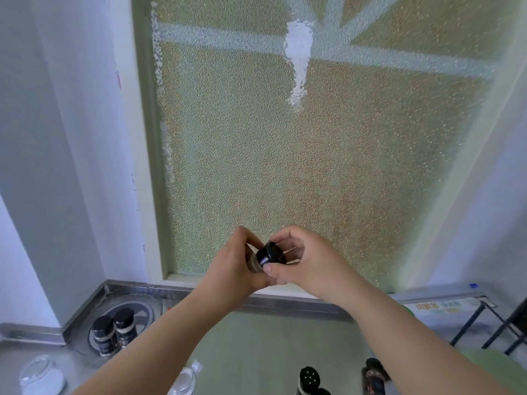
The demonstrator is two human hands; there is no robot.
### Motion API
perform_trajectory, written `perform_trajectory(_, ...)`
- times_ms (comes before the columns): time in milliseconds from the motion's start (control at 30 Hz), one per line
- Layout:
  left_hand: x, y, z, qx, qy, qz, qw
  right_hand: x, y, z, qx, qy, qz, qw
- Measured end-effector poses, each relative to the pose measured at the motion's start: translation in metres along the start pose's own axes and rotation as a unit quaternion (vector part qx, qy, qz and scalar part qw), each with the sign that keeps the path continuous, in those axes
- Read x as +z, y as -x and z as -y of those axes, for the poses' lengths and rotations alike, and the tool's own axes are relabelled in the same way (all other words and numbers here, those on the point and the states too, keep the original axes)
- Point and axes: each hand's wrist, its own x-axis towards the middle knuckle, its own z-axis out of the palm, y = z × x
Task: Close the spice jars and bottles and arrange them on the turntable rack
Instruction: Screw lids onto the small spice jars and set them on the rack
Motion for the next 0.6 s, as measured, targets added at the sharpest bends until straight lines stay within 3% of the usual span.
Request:
perform_trajectory(233,-0.007,0.005,0.005,-0.045,0.021,0.066,0.997,0.004,-0.001,-0.005,0.010,0.003,0.001,1.000)
perform_trajectory(433,-0.009,0.016,0.019,-0.056,0.110,0.107,0.987,0.004,0.002,-0.015,0.021,0.008,0.022,1.000)
perform_trajectory(600,-0.010,0.016,0.030,-0.126,0.146,0.139,0.971,0.004,-0.001,-0.021,0.024,0.013,0.031,0.999)
